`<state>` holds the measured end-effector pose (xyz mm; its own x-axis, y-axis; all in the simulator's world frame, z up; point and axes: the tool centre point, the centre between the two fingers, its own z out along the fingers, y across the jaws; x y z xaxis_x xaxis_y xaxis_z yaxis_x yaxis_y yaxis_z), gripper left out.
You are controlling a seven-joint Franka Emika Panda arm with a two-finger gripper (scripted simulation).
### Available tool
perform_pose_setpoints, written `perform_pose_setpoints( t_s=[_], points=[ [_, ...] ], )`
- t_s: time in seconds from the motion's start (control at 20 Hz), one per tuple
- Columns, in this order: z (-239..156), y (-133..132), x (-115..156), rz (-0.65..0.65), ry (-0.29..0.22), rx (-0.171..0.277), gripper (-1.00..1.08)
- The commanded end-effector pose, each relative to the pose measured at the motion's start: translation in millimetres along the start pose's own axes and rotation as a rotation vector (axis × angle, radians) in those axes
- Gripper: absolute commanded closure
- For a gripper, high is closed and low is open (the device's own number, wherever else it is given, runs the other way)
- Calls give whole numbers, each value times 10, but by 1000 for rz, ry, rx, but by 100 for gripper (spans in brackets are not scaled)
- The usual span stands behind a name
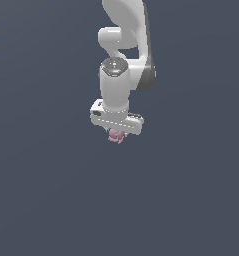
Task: Pick up the object and move it to a goal position.
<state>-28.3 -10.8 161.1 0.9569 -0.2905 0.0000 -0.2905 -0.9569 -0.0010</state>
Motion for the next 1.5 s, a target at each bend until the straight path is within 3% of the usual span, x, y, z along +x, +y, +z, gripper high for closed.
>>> perform_pose_setpoints(
  t_s=[0.0,0.9,1.45],
  points=[
    [-285,104,45,0,0,0,108],
    [-2171,783,404,0,0,0,108],
    [-2985,1066,592,0,0,-1,108]
  ],
)
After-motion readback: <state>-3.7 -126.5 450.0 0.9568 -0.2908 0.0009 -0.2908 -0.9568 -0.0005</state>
